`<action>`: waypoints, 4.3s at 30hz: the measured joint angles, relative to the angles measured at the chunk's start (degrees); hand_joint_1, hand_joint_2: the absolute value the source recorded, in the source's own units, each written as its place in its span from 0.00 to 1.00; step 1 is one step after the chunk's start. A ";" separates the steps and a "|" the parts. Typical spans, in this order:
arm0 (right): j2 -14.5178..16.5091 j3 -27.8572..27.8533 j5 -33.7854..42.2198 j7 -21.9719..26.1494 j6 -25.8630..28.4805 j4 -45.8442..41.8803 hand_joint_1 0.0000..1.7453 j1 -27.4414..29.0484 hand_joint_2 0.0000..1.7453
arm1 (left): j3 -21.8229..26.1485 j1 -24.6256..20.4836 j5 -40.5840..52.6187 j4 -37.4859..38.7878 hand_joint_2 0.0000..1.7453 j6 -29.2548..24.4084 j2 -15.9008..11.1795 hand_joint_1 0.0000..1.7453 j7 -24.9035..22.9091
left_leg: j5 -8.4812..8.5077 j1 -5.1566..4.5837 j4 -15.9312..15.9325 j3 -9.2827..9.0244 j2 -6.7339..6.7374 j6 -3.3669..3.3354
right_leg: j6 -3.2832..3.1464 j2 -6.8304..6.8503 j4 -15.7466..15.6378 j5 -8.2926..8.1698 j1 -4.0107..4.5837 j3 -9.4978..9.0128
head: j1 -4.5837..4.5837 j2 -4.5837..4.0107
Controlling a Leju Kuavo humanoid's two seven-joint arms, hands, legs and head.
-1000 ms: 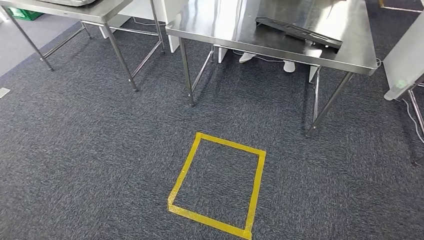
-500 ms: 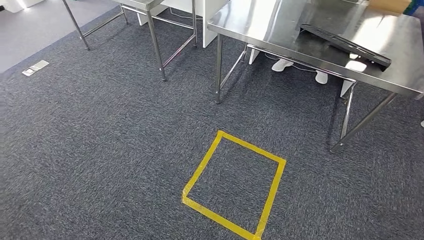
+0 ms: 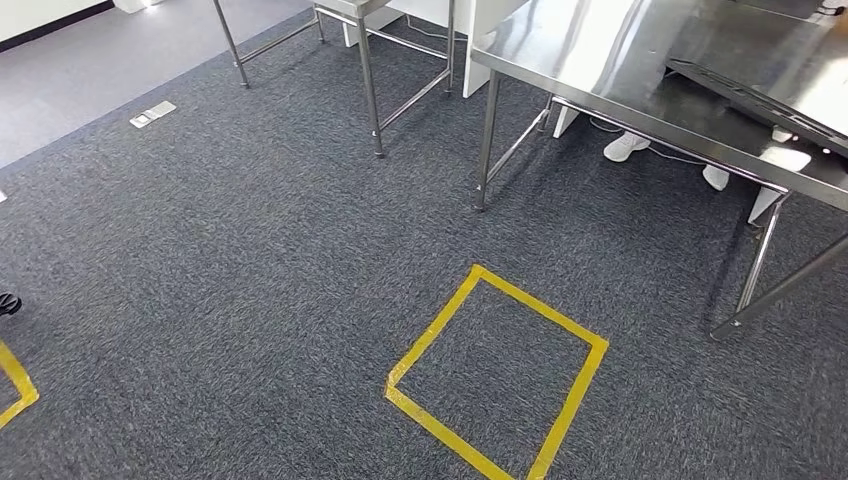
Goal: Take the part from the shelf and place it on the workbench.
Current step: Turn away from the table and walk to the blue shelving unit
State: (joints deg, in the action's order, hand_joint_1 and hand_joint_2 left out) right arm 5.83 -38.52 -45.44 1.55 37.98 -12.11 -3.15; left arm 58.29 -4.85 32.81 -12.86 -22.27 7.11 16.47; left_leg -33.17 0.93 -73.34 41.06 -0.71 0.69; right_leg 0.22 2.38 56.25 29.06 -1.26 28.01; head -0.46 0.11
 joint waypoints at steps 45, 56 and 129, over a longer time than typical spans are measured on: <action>0.20 0.07 -3.91 -3.60 -0.42 0.22 0.00 0.12 0.00 | 0.00 -0.16 1.66 0.27 0.00 -1.56 -0.21 0.00 -2.45 | 7.53 -0.63 15.81 -7.75 0.07 -3.71 | 1.74 -1.86 14.90 7.57 0.49 6.57 | -0.95 0.00; 0.19 0.09 -4.75 -4.57 -0.26 0.25 0.00 -0.13 0.00 | -0.07 0.45 3.03 0.42 0.00 -1.96 0.19 0.00 -6.04 | 7.42 -0.89 14.80 -6.70 -5.32 -1.59 | 1.24 -3.83 0.83 -0.22 0.06 1.26 | -0.86 0.00; 0.19 -0.04 -8.61 -5.56 1.21 0.40 0.00 0.48 0.00 | 1.40 -0.01 4.39 0.58 0.00 -6.64 0.46 0.00 -2.72 | 5.28 -0.89 14.09 -8.67 4.49 -1.79 | 0.23 3.76 2.05 0.54 1.15 1.80 | -0.66 0.00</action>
State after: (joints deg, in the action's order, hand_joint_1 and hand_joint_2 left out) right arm 6.02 -38.56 -54.05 -4.00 39.18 -11.72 -2.67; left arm 59.70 -4.86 37.20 -12.28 -28.91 7.57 13.76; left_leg -27.89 0.04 -59.25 32.39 3.78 -1.10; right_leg 0.45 6.14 58.30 29.59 -0.11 29.81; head -1.12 0.11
